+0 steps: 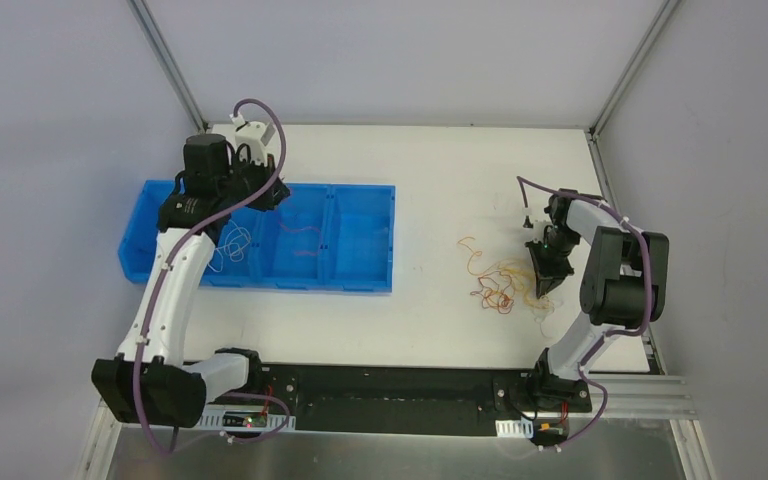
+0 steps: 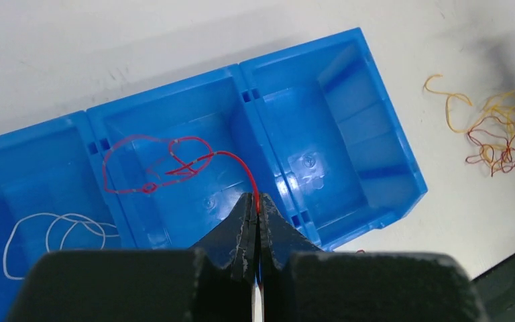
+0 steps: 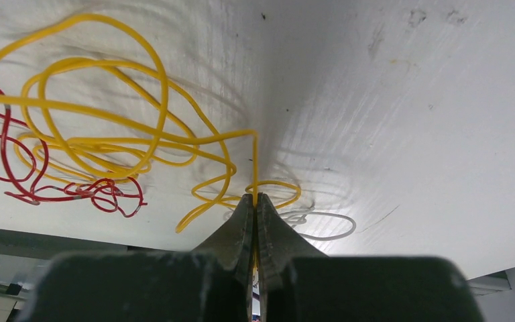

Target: Untangle the cables

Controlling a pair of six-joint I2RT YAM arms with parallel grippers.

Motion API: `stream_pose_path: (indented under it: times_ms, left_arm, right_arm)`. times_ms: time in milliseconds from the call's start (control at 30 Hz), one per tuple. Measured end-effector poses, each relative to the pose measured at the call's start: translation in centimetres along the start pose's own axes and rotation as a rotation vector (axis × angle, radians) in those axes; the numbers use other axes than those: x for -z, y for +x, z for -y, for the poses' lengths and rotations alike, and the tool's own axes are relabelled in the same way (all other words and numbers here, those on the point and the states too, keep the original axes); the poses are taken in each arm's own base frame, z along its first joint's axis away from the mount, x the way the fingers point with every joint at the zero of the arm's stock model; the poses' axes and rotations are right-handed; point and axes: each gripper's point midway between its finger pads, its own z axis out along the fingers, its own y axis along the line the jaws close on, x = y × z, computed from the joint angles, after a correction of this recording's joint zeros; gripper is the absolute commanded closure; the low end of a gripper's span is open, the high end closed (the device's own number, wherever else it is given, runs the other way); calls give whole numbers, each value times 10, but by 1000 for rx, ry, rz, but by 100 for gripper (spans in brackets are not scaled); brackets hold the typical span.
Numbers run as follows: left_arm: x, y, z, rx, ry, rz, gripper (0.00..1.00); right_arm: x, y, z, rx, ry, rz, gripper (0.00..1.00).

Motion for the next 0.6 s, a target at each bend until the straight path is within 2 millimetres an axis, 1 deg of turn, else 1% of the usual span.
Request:
stream_pose_path:
  times_ms: [100,167,233,300,367,433,467,500,533,567,600]
  left_arm:
    - [-17,11,-13,27,29,-42,100]
    - [-35,19,-20,15,74,-74,97]
    - [-53,31,-22,-23,138,-115,97]
    - [-65,44,-23,-76,193,-147,98]
    - [-74,56,-26,-146,230,-169,98]
    - [-77,63,-29,-211,248,-174,97]
    - [-78,67,-30,-256,256,-175,94]
    - [-79,69,-32,-294,261,-174,83]
    - [-80,72,-33,-321,265,-176,69]
    - [-80,75,-35,-352,269,-179,57]
    - [-81,77,-36,-376,272,-181,52]
  right_arm:
    - [1,1,0,0,0,1,100]
    - [1,1,0,0,-1,-1,100]
    - [1,1,-1,0,-2,-2,100]
    - [1,2,-1,0,-5,-3,100]
    - [2,2,-2,-1,-8,-6,100]
    - [2,3,-2,-1,-11,-8,100]
    - [2,3,-2,-1,-11,-8,100]
    - [2,3,-3,-1,-11,-9,100]
    - [2,3,-3,-1,-13,-10,100]
    - [2,4,-3,-1,-15,-10,100]
    - [2,3,-4,-1,-19,-9,100]
